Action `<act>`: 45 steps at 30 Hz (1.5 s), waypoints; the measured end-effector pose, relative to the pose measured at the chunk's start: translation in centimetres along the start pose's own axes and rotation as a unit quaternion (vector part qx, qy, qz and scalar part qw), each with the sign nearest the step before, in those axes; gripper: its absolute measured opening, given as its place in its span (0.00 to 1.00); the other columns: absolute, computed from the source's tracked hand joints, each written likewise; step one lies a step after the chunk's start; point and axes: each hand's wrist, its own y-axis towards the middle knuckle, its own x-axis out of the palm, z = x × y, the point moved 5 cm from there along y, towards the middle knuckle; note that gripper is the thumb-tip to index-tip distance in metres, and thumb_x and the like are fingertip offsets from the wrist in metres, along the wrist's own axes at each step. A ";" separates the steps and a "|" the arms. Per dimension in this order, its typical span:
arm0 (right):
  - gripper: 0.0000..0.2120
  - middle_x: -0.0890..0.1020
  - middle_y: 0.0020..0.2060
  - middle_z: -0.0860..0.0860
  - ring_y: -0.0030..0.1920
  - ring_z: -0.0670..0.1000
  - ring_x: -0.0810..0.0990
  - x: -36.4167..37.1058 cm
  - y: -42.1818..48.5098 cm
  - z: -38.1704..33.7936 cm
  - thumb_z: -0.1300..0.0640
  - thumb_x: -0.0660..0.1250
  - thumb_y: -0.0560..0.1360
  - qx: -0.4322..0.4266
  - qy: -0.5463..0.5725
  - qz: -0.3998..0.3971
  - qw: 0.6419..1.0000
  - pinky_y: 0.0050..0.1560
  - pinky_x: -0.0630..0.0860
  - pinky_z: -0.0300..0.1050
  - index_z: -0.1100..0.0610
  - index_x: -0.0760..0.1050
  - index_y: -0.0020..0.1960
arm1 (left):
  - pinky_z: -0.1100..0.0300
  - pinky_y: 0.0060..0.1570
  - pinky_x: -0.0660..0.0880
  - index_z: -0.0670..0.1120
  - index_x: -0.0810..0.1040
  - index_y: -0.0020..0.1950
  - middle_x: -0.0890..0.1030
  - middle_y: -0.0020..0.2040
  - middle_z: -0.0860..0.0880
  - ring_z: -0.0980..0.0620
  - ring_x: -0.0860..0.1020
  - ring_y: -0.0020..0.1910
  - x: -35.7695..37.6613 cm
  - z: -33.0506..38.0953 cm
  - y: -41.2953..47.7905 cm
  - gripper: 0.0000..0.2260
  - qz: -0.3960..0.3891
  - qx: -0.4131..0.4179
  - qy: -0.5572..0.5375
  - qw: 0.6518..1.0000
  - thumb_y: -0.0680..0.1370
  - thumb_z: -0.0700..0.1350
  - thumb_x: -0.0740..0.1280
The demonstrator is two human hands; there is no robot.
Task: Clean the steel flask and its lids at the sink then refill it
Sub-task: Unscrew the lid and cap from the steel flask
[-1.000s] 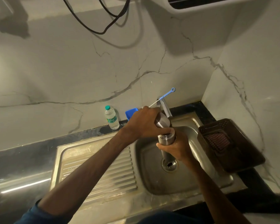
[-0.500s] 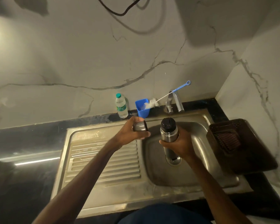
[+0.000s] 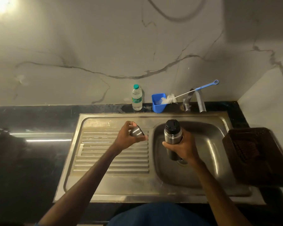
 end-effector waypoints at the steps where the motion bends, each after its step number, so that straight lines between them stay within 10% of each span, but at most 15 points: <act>1: 0.28 0.87 0.48 0.44 0.49 0.42 0.85 0.2 0.0 0.0 0.58 0.87 0.60 0.000 -0.003 -0.004 1.000 0.51 0.79 0.34 0.52 0.82 0.57 | 0.42 0.48 0.84 0.52 0.72 0.55 0.79 0.58 0.47 0.45 0.81 0.57 -0.3 -0.4 0.2 0.34 0.009 0.001 0.013 1.000 0.59 0.55 0.88; 9: 0.29 0.86 0.48 0.44 0.49 0.42 0.84 1.5 0.5 0.4 0.57 0.87 0.59 0.009 -0.036 -0.007 0.999 0.51 0.78 0.32 0.53 0.81 0.57 | 0.58 0.44 0.76 0.51 0.70 0.55 0.78 0.56 0.50 0.51 0.78 0.54 -1.9 -3.8 2.6 0.34 0.043 0.014 0.163 0.986 0.60 0.55 0.87; 16: 0.26 0.87 0.45 0.42 0.46 0.43 0.85 2.0 0.4 0.7 0.58 0.88 0.58 0.006 -0.030 -0.001 1.000 0.50 0.78 0.34 0.51 0.82 0.53 | 0.47 0.49 0.79 0.53 0.74 0.66 0.75 0.64 0.45 0.42 0.76 0.61 -2.0 -5.9 3.9 0.34 0.031 -0.002 0.410 0.912 0.65 0.54 0.85; 35: 0.28 0.86 0.47 0.42 0.50 0.44 0.85 2.1 0.0 0.9 0.55 0.88 0.58 0.013 -0.058 -0.005 0.998 0.55 0.80 0.41 0.51 0.82 0.56 | 0.45 0.52 0.77 0.45 0.73 0.69 0.75 0.66 0.37 0.37 0.74 0.62 -3.4 -10.6 6.1 0.15 0.064 -0.033 0.449 0.891 0.83 0.48 0.65; 42: 0.28 0.85 0.45 0.38 0.49 0.41 0.85 1.8 -0.3 0.8 0.56 0.88 0.58 0.024 -0.049 0.002 0.999 0.54 0.79 0.36 0.43 0.80 0.53 | 0.44 0.55 0.78 0.45 0.70 0.71 0.73 0.69 0.38 0.37 0.73 0.65 -4.4 -11.0 6.8 0.20 0.045 -0.025 0.485 0.873 0.81 0.47 0.69; 45: 0.28 0.84 0.44 0.35 0.47 0.36 0.83 1.4 -0.3 0.8 0.56 0.88 0.58 0.036 -0.043 0.009 0.998 0.51 0.77 0.30 0.40 0.79 0.50 | 0.37 0.72 0.67 0.44 0.63 0.77 0.62 0.78 0.35 0.33 0.61 0.77 -3.4 -10.2 6.3 0.33 0.047 -0.021 0.538 0.841 0.77 0.49 0.74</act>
